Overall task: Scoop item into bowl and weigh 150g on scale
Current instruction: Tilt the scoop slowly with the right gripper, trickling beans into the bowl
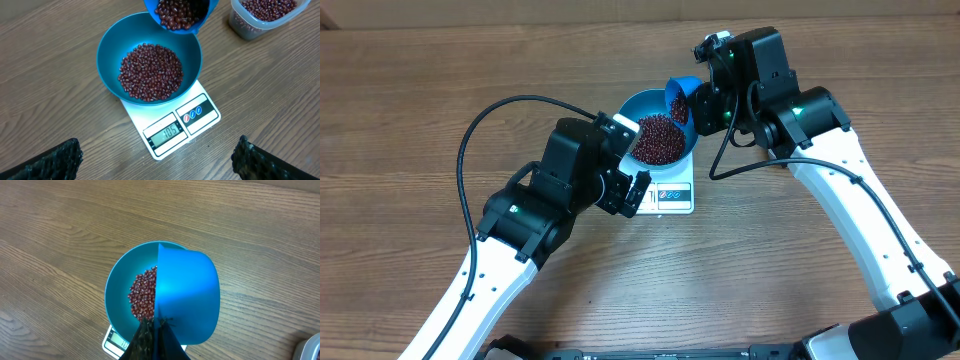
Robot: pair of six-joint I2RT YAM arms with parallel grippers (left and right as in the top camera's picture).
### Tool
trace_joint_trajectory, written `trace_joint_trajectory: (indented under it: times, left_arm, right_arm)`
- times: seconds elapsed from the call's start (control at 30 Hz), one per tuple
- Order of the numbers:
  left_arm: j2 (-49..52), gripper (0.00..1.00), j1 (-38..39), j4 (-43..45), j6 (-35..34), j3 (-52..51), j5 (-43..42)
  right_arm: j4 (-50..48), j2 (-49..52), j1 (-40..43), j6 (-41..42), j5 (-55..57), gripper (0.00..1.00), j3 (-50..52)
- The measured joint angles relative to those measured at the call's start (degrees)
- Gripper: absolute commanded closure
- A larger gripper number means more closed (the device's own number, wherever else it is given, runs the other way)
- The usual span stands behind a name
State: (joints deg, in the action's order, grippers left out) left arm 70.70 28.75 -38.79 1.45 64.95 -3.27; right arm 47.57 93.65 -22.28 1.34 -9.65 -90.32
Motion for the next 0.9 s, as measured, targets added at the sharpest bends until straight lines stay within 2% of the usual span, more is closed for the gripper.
trace_joint_trajectory:
  times: [0.67,0.9]
  left_arm:
    - [0.0,0.01,0.0,0.0,0.0,0.0,0.0]
    - [0.0,0.0,0.0,0.0,0.0,0.0,0.0]
  right_arm:
    - [0.0,0.0,0.02,0.13,0.04,0.96,0.0]
    - [0.0,0.0,0.02,-3.56,0.02,0.96,0.0]
